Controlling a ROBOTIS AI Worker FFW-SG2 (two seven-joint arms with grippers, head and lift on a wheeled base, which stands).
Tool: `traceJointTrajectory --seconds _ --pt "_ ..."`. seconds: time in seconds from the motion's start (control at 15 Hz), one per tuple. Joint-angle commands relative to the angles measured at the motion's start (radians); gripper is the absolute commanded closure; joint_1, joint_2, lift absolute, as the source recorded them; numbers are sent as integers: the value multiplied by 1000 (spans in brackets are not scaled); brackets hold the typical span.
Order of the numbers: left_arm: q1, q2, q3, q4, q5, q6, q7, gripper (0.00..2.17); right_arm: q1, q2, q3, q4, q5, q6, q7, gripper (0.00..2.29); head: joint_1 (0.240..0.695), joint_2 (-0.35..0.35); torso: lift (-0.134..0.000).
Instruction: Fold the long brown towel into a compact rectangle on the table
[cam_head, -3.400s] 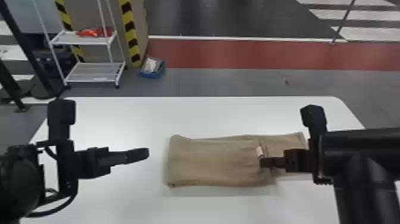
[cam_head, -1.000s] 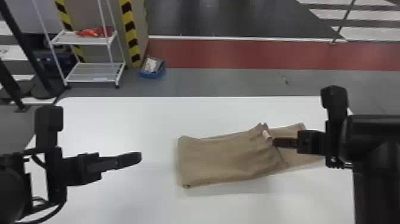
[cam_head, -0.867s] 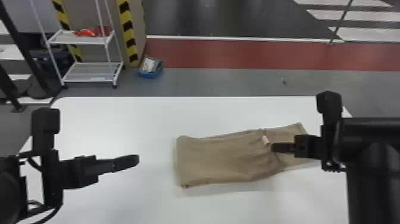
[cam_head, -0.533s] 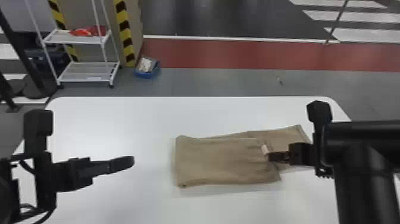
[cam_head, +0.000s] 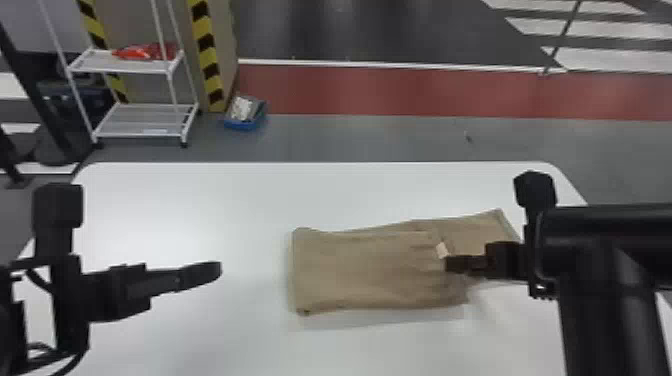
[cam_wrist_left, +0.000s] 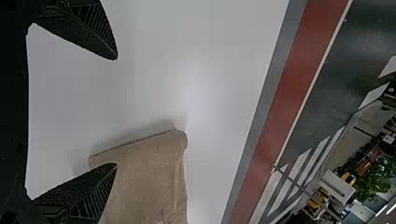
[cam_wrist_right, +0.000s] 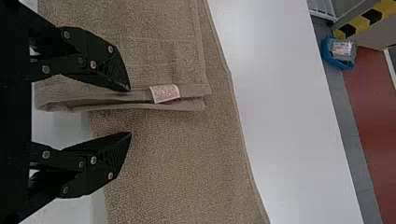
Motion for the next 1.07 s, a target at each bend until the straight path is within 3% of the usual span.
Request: traceJointTrajectory --seconds 0.0,0.2,0.53,1.0 --pt "0 0 0 0 0 10 1 66 -4 1 -2 -2 -26 20 -4 660 695 -62 -125" --pt "-3 2 10 2 0 10 0 66 -11 1 -2 -2 -46 20 -10 542 695 -53 -125" --pt "-5 3 11 9 0 10 1 66 -13 1 12 18 -48 20 -24 549 695 -41 -125" --pt "-5 5 14 14 0 10 3 66 -31 1 13 35 -71 20 -27 842 695 -32 -125"
